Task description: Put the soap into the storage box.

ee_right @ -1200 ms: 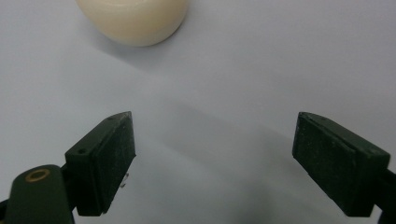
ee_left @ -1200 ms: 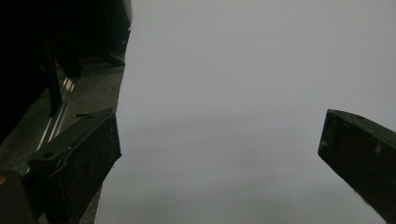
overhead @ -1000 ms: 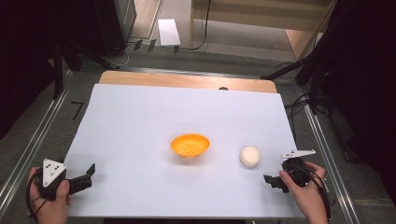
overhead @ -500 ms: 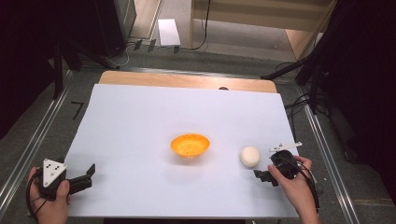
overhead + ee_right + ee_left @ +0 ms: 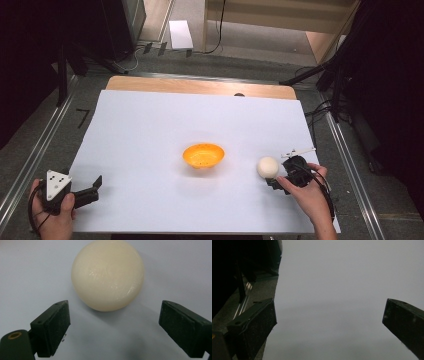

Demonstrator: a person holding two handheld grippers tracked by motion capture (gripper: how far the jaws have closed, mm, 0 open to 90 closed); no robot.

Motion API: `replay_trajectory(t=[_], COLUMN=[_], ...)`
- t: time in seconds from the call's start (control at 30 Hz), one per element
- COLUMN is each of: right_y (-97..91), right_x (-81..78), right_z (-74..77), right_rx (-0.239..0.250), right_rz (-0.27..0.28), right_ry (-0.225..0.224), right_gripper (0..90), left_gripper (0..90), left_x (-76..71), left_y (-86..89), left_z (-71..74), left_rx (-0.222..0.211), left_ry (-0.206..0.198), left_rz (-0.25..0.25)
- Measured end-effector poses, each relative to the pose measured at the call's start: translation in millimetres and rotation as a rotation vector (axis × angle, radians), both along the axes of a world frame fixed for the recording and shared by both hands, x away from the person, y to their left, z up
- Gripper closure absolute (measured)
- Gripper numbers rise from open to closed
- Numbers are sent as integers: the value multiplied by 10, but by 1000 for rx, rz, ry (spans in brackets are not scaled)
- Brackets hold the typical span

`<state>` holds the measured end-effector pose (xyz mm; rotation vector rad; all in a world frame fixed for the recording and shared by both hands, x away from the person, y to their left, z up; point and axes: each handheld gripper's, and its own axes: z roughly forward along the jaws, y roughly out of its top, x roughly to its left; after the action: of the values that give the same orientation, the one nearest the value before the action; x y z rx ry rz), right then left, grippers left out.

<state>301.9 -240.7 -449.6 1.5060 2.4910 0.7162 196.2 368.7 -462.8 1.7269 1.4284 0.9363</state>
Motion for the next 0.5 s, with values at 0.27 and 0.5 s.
replay_trajectory(t=[0.27, 0.5], right_y=[58, 111], right_x=[49, 86], right_z=[-8, -3], right_rx=[12, 15], right_rz=[-25, -31], right_ry=[-2, 0], right_gripper=[130, 137], left_gripper=[0, 0], left_x=[0, -1], left_y=[-1, -2], left_z=[0, 0], left_rx=[2, 2], left_ry=[0, 1], left_rz=[-1, -1])
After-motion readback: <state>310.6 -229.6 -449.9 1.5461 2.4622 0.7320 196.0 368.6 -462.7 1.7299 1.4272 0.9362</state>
